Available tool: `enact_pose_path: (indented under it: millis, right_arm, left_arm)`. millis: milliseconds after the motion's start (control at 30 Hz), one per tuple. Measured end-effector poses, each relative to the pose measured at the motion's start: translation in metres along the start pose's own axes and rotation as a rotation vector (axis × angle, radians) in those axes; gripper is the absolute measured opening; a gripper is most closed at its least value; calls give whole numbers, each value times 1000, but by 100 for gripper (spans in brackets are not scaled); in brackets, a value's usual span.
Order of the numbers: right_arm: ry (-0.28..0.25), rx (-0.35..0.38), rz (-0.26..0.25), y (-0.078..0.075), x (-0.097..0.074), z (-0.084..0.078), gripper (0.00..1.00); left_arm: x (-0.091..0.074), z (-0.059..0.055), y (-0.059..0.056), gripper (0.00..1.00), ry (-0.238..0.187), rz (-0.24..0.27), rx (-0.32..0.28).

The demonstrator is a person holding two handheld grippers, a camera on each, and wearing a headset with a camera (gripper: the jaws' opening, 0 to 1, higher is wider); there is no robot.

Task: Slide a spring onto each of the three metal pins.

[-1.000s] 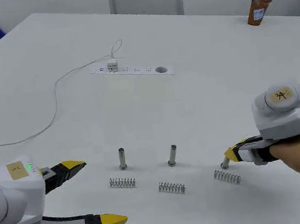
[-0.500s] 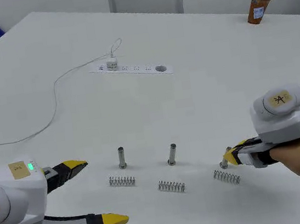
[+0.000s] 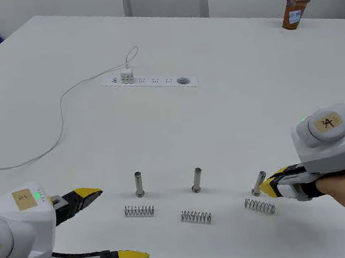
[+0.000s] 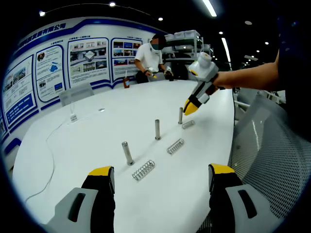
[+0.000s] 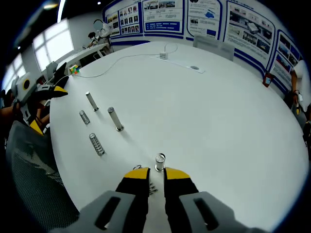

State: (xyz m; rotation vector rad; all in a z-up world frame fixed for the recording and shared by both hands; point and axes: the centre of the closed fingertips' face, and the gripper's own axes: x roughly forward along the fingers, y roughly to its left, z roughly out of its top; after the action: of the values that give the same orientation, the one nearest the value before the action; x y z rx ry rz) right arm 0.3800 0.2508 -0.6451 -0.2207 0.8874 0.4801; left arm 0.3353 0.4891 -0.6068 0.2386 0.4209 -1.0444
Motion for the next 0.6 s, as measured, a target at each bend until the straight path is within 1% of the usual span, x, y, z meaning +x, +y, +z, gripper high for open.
enact_pose_path:
  millis: [133, 300, 367, 400, 500, 567, 600]
  right_arm:
    - [9, -15, 15, 4, 0, -4, 13]
    - [30, -69, 53, 10, 1, -10, 15]
    - [43, -99, 67, 12, 3, -13, 15]
    - [52, -128, 79, 13, 4, -14, 15]
    - [75, -180, 100, 15, 6, -19, 15]
    - [86, -236, 115, 17, 8, -21, 15]
    - [94, -249, 120, 18, 9, -22, 15]
  left_arm:
    - [0, -1, -1, 81, 4, -6, 3]
    - [0, -2, -1, 81, 10, -10, 5]
    - [0, -2, -1, 81, 11, -11, 4]
    - [0, -2, -2, 81, 12, -11, 5]
    - [1, -3, -2, 80, 14, -13, 5]
    - [1, -4, -1, 80, 15, -14, 4]
    - [2, -4, -1, 80, 16, -15, 4]
